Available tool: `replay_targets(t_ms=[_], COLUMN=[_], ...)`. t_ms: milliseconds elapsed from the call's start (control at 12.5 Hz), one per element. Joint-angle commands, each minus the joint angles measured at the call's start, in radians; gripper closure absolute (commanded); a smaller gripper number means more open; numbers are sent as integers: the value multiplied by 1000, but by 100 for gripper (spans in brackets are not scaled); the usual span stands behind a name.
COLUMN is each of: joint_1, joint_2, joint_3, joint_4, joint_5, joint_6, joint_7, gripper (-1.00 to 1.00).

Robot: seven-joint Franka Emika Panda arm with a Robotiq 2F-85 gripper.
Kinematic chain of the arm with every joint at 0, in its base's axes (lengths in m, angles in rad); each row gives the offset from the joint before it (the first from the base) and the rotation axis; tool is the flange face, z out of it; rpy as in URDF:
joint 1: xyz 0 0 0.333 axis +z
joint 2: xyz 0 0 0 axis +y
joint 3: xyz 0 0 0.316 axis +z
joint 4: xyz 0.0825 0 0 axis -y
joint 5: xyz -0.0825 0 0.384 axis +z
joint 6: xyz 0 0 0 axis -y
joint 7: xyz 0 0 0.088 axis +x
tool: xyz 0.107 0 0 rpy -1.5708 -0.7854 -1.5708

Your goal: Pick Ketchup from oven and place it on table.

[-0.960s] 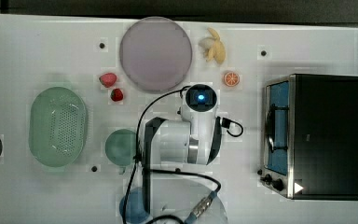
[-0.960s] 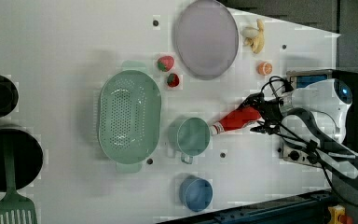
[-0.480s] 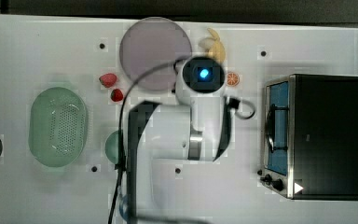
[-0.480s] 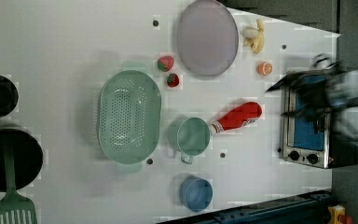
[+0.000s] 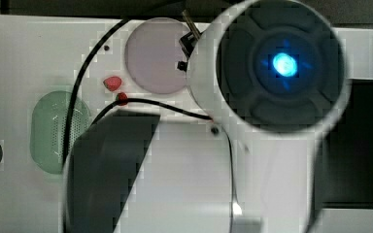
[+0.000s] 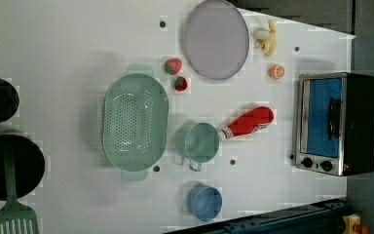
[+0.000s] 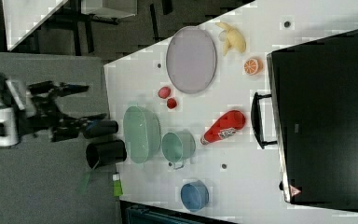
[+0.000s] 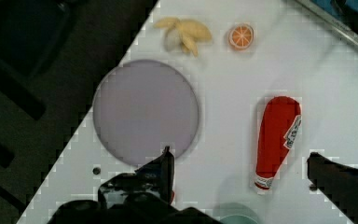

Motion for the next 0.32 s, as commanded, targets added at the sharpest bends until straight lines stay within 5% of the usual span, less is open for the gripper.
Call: replay_targets(t_ms=[80,320], joint_1=[11,9], joint_2=[63,61], joint_3=[3,-1], joint_4=[37,68], joint_5=[9,8], joint_6=[-98,-201], joint_7=[34,34], gripper=[-100,-100])
